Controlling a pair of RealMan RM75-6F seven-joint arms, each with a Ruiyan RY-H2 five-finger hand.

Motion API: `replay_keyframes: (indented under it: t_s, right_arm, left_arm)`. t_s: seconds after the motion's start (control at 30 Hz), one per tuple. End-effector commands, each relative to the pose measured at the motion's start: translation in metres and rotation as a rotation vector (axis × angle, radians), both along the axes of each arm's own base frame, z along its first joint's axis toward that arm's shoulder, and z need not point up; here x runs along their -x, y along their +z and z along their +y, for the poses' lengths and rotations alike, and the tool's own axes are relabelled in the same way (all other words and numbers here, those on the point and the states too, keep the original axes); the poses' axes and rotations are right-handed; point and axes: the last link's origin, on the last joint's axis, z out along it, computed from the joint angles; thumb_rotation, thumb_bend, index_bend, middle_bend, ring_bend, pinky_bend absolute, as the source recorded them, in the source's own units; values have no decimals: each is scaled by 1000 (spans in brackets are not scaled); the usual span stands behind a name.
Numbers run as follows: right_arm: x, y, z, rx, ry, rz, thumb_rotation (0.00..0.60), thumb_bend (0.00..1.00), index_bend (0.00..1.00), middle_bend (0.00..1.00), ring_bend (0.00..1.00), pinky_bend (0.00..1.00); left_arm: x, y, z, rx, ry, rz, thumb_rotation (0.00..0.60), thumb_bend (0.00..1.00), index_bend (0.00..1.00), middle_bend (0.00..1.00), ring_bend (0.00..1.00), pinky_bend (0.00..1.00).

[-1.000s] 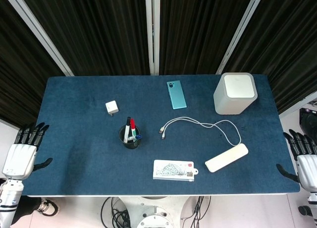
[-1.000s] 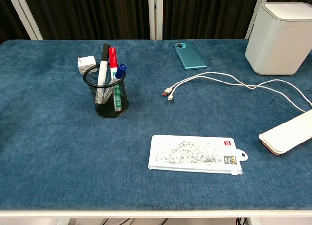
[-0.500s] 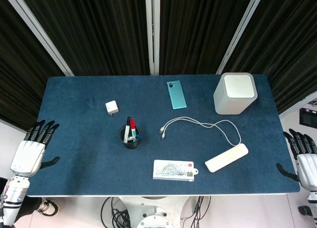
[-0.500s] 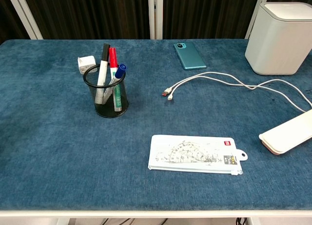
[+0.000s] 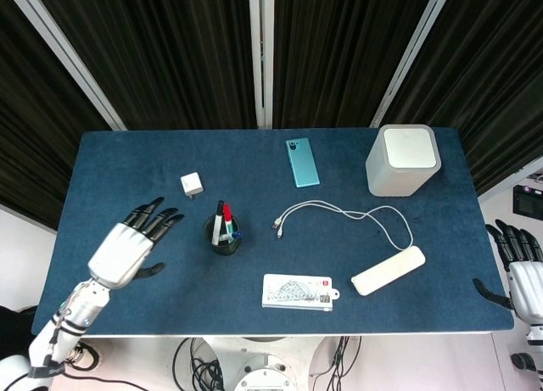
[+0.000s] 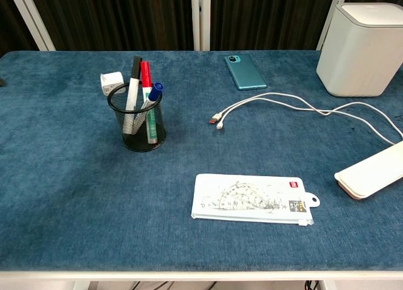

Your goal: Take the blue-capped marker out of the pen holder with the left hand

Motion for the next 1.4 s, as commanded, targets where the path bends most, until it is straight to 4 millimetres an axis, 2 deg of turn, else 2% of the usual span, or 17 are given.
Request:
replay_keyframes:
  t_s: [0.03,0.23,0.37,0.57,0.77,1.07,1.23,1.4]
  right_arm:
    - [0,2,-1,11,3,-4,600,157,0,0,0,0]
    - [2,7,0,31,8,-11,600,157,0,0,0,0]
    - [6,8,0,37,-6,-15,600,158,0,0,0,0]
    - [10,8,-1,34,-18,-17,600,161,0,0,0,0]
    - [13,8,-2,33,-27,-21,600,163,0,0,0,0]
    - [17,8,-2,29,-41,-21,600,176,0,0,0,0]
    - [18,8,-2,26,-41,-26,600,176,0,0,0,0]
    - [17,8,-2,30,-38,-22,600,176,0,0,0,0]
  left_arm:
    - [-43,-26,22,109,-59,9,600,122,161,164,82,225]
    - [-70,-59,43,178,-85,35,600,144,242,391,278,330]
    - [-80,-74,53,193,-83,43,600,158,259,445,360,385]
    - [-86,-89,67,187,-56,52,600,169,294,456,384,425]
    - [-82,-99,76,182,-25,77,600,199,330,462,392,427]
    - [-74,-111,83,185,6,118,600,249,396,473,416,448]
    - [-71,-114,83,170,9,155,600,301,426,495,456,526]
    - [-73,-115,81,182,9,156,600,310,444,510,480,548]
